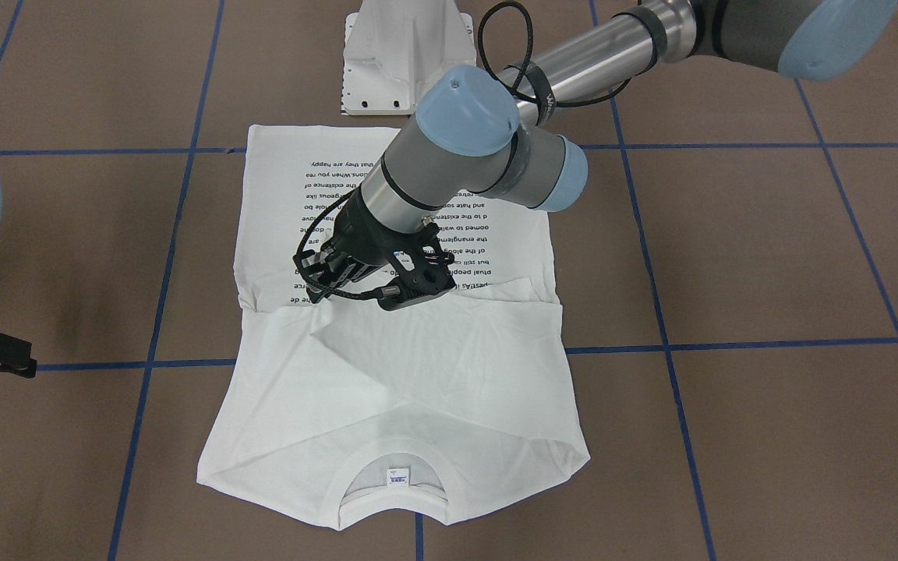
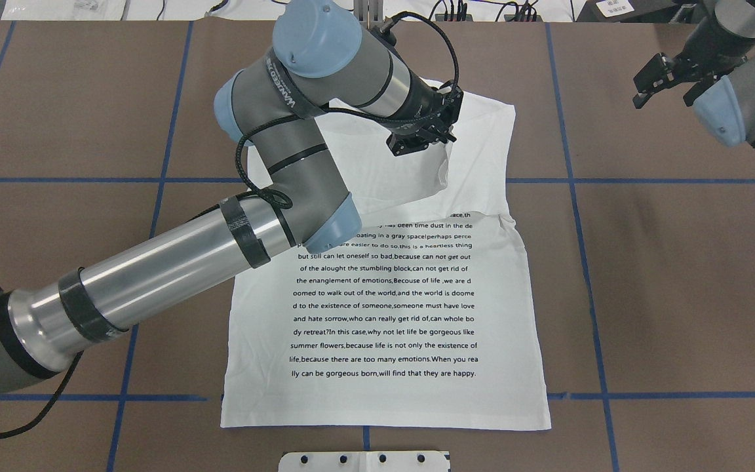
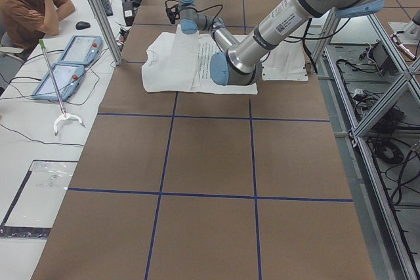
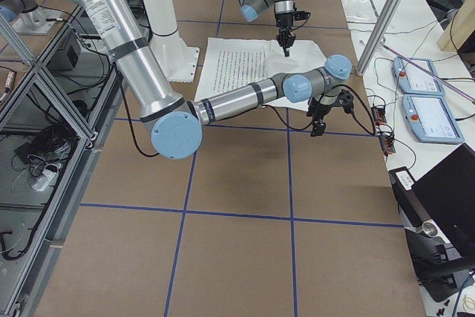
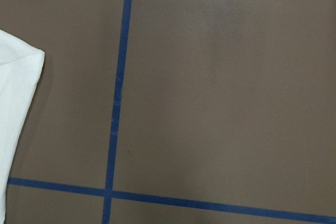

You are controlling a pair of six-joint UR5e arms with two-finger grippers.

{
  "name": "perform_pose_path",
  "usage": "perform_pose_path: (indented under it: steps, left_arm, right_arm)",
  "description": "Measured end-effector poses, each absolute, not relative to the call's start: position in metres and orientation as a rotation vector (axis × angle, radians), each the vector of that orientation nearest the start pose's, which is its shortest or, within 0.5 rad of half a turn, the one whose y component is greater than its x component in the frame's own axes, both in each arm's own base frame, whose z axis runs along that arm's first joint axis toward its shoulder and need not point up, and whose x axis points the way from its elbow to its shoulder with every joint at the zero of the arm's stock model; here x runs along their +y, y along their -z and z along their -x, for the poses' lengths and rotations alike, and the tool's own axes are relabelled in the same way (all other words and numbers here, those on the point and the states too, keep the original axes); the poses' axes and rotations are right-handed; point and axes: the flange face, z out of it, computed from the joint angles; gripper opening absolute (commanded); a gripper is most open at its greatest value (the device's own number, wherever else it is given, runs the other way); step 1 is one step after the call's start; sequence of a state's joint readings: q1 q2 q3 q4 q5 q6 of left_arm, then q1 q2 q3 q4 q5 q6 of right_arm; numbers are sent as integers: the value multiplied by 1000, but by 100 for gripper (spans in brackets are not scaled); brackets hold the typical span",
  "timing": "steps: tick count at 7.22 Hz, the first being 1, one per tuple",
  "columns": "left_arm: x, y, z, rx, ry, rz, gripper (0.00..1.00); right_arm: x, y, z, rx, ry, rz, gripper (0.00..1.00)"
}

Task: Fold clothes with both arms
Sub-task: 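Release the sleeve and lift the left gripper off the shirt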

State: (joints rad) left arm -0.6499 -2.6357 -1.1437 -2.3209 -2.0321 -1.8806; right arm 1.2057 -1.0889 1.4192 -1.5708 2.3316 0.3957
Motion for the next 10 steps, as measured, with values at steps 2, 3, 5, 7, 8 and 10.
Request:
perform_pose_path:
  steps: [2, 3, 5, 7, 8, 10]
  left_arm:
    - [-532, -58, -603, 1426, 463, 131, 0]
    - [-529, -60, -608, 1430, 462, 125, 0]
    - [-526, -62, -618, 1434, 469, 109, 16]
    - [-515, -61, -631, 1434, 459, 105, 100]
    - [-511, -58, -634, 1438, 437, 88, 100]
    - [-506, -59, -636, 1440, 400, 59, 100]
  right_arm:
    - [-662, -451, 184, -815, 93, -7, 100]
    - [-662, -452, 184, -814, 92, -5, 100]
    - [-661, -454, 184, -814, 92, -3, 100]
    - [-661, -455, 183, -813, 91, -2, 100]
    - [-661, -455, 183, -814, 93, -5, 100]
    - [-661, -453, 184, -821, 97, -17, 100]
